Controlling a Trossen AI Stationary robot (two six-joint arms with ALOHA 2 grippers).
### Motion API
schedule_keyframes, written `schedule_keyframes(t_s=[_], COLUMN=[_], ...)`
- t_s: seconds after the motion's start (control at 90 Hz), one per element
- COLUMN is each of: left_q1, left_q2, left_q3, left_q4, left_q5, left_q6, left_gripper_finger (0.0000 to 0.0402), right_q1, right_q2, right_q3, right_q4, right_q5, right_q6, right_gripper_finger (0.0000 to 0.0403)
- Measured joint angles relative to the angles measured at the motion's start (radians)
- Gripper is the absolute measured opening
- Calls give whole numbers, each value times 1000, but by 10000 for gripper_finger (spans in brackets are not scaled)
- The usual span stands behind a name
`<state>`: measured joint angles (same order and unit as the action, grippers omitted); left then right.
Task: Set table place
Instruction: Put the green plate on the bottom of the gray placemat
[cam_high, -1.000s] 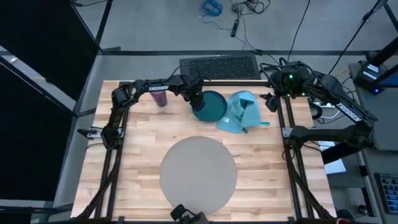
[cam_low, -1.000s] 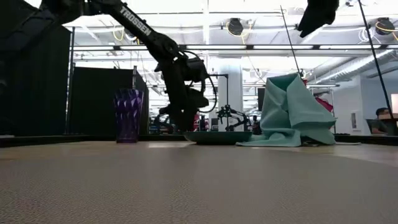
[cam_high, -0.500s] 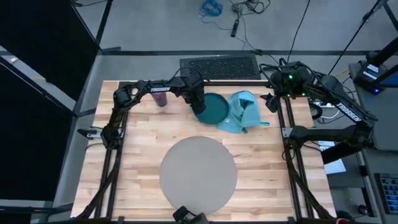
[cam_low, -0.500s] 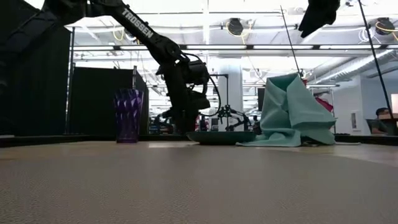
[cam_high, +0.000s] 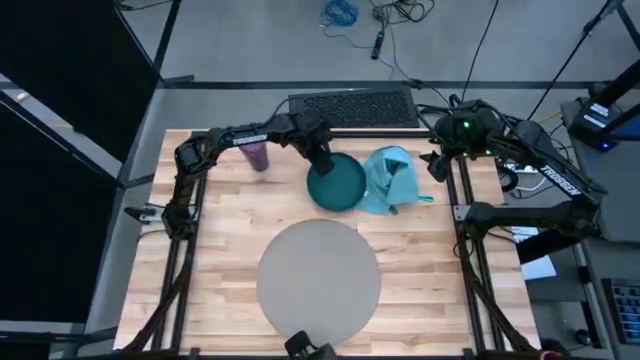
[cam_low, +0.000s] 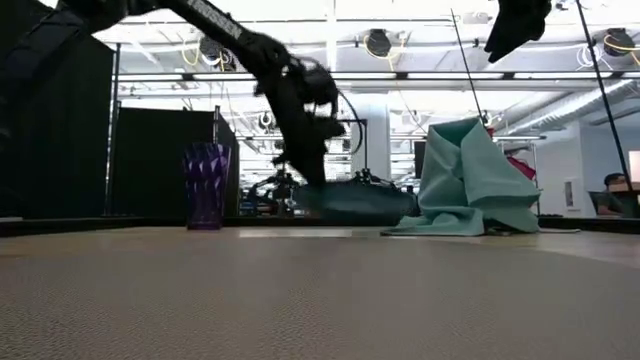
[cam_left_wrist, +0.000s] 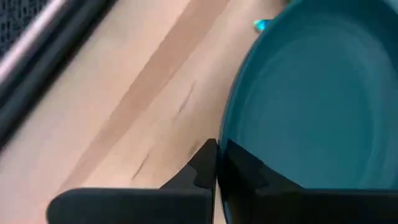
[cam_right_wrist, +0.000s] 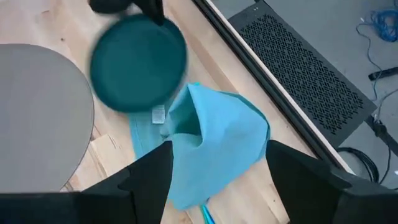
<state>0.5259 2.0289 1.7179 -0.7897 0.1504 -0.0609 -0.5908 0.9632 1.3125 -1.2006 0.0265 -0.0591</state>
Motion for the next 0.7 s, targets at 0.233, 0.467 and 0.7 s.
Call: schedule_keyframes(t_s=[0.233,0.467,0.7], left_q1=[-50,-286,-589], left_q2=[-134,-259,-269], left_q3=[76,33,-55], left_q4=[-238,-420,-379], left_q5=[68,12,-74], left_q6=[-7,-103,-274], left_gripper_finger=[0,0,0], right_q1=[0,0,0], right_q2=[0,0,0], right_q3=[0,0,0], right_q4=[-1,-7,-7], right_q5=[0,-1,-4], right_q6=[-9,-12,-10], right_gripper_finger=[242,242,242])
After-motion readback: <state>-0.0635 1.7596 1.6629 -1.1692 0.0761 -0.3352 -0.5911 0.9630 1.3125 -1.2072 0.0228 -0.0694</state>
